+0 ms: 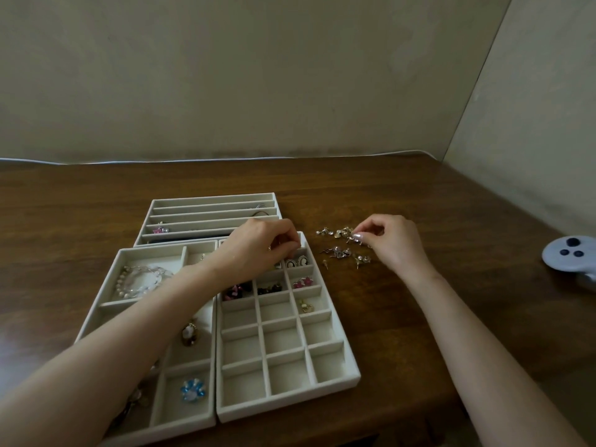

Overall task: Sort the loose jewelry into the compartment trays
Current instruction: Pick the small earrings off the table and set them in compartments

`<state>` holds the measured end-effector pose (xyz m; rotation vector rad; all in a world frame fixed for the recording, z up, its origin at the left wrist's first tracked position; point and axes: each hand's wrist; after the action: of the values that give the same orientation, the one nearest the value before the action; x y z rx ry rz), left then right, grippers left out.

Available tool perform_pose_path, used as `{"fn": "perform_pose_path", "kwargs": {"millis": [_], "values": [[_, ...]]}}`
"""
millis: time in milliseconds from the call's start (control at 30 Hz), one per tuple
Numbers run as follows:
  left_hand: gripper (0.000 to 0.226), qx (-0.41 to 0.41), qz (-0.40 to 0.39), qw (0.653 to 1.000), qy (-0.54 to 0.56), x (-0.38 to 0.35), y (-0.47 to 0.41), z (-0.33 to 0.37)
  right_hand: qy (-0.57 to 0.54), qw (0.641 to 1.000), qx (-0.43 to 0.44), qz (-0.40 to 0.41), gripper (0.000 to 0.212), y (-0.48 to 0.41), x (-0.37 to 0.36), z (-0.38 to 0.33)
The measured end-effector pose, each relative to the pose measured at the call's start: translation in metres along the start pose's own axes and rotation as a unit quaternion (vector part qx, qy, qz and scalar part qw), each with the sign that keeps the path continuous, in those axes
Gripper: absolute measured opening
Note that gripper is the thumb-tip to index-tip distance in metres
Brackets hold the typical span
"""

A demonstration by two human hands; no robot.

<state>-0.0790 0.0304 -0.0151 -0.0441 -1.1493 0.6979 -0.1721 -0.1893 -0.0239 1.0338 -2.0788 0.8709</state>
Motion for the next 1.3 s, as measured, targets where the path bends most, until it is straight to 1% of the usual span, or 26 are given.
{"fn": "perform_pose_path", "kwargs": {"millis": [300,467,567,700,767,867,967,1100,1233,1300], "values": [[0.011,-0.011,-0.005,1.000,-0.006,0.000,0.000,0.000,0.032,0.999,-0.010,0.002,0.020,-0.003,-0.007,0.003],[0.012,-0.010,-0.006,1.000,-0.009,0.000,0.000,0.000,0.036,0.999,-0.018,-0.001,0.019,-0.004,-0.005,0.006],[0.011,-0.008,-0.008,1.000,-0.013,0.000,0.000,0.000,0.019,0.999,-0.020,0.026,0.019,-0.004,0.000,0.008],[0.011,-0.007,-0.004,1.000,-0.016,-0.001,-0.001,0.001,-0.002,0.997,-0.051,0.057,0.020,-0.006,0.012,0.013],[0.011,-0.007,-0.006,1.000,-0.017,-0.002,-0.001,0.001,-0.001,0.997,-0.070,0.041,0.019,-0.006,0.017,0.014],[0.012,-0.018,-0.005,1.000,-0.024,-0.004,-0.001,0.000,0.004,0.995,-0.095,-0.007,0.018,-0.005,0.020,0.015],[0.010,-0.021,0.009,1.000,-0.014,-0.005,-0.003,0.002,-0.005,0.994,-0.099,-0.041,0.016,-0.004,0.016,0.012],[0.010,-0.014,0.022,1.000,0.006,-0.006,-0.007,0.006,-0.038,0.994,-0.087,-0.059,0.014,-0.004,0.017,0.009],[0.010,-0.005,-0.012,1.000,0.002,-0.005,-0.022,0.014,-0.012,0.994,-0.079,-0.076,0.015,-0.005,0.016,0.009],[0.009,-0.002,-0.028,1.000,-0.001,-0.005,-0.035,0.020,-0.024,0.994,-0.084,-0.064,0.010,-0.005,0.015,0.010]]}}
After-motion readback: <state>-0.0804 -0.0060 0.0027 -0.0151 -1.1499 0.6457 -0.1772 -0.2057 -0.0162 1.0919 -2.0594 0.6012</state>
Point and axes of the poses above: each hand's wrist, its own y-axis away from the middle knuckle, its own x-axis out of the back of the hand, z = x × y
